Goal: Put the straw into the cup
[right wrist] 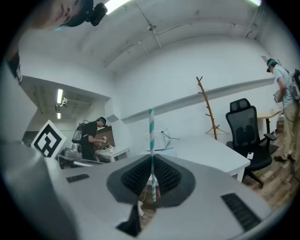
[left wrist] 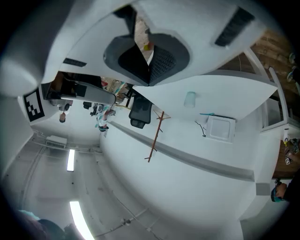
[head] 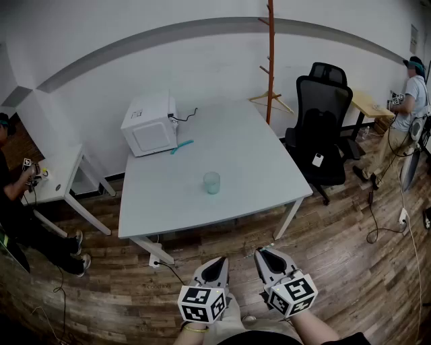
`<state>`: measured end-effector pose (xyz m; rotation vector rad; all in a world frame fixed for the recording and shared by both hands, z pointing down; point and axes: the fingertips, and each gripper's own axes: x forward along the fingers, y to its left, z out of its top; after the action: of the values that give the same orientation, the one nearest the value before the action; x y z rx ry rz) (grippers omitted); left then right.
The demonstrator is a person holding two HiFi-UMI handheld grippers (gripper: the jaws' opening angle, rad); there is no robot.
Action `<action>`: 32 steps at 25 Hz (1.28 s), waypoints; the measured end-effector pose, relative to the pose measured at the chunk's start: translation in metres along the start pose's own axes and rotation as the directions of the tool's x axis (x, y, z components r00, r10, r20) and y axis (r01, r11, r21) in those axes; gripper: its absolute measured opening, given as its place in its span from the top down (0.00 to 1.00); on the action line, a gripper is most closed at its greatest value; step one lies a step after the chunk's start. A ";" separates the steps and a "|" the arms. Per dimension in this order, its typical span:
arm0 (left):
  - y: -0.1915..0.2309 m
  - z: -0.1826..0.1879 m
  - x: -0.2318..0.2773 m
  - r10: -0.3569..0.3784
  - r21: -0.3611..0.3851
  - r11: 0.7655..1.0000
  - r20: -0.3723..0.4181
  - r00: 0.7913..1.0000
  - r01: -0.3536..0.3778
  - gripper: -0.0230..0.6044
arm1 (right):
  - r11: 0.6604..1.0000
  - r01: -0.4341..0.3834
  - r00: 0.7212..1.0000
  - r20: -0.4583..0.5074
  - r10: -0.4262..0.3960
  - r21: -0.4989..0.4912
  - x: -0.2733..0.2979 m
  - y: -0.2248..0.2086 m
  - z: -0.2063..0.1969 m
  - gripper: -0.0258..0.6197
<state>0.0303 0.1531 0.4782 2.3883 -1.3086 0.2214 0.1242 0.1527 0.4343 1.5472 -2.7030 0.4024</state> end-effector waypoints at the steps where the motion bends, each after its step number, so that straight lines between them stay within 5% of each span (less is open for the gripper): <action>1: -0.002 -0.002 -0.006 -0.002 0.002 1.000 0.001 1.000 0.002 0.93 | 1.000 0.003 1.000 0.001 -0.003 -0.002 -0.005 0.004 0.000 0.91; 32: -0.037 -0.010 -0.048 0.034 0.011 0.999 0.051 0.998 -0.035 0.93 | 0.996 -0.086 0.996 0.023 0.086 0.002 -0.057 0.035 -0.001 0.91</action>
<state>0.0358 0.2118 0.4613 2.3975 -1.3755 0.1807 0.1238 0.2178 0.4209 1.4485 -2.7950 0.3928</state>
